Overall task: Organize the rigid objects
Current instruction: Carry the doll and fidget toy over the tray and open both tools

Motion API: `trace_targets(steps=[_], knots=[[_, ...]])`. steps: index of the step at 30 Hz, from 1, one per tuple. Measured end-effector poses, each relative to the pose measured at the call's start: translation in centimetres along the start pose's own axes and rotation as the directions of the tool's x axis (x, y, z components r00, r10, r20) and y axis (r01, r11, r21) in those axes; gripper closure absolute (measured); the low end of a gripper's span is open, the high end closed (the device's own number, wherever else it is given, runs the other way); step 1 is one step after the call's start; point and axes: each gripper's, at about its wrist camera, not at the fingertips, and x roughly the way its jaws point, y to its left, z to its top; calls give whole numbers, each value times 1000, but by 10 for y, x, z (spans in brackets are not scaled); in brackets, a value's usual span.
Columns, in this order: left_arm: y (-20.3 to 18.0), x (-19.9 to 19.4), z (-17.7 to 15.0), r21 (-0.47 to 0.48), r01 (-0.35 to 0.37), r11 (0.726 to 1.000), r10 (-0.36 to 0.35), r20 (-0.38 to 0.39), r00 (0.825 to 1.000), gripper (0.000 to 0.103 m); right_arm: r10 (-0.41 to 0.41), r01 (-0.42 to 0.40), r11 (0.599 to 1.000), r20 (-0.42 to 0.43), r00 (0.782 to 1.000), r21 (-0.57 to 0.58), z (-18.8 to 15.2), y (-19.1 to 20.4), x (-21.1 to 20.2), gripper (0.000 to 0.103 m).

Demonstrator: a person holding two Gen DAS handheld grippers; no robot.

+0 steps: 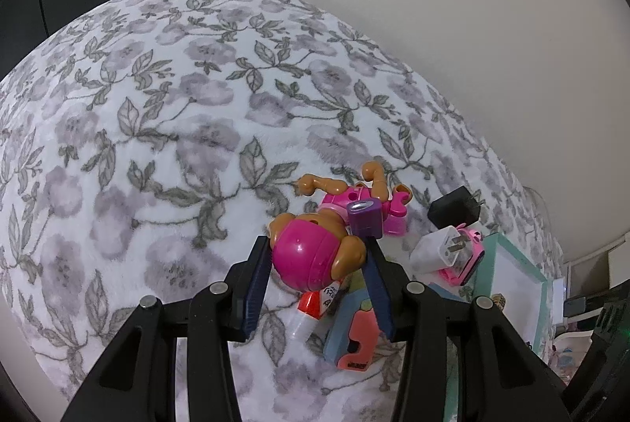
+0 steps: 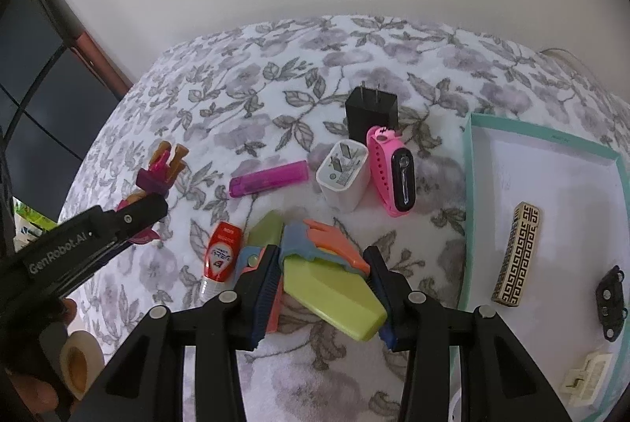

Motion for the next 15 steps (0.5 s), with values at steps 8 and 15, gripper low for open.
trace_targets(steps=[8,15], knots=[[-27,-32,4,40,45,998,-47,50,998,55,37,-40,999,115,993,29,14,-12,-52,57],[-91,-61,2,169,85,982,-99,79,992,55,-37,20,997,241,970,73,22,-43,-110,57]])
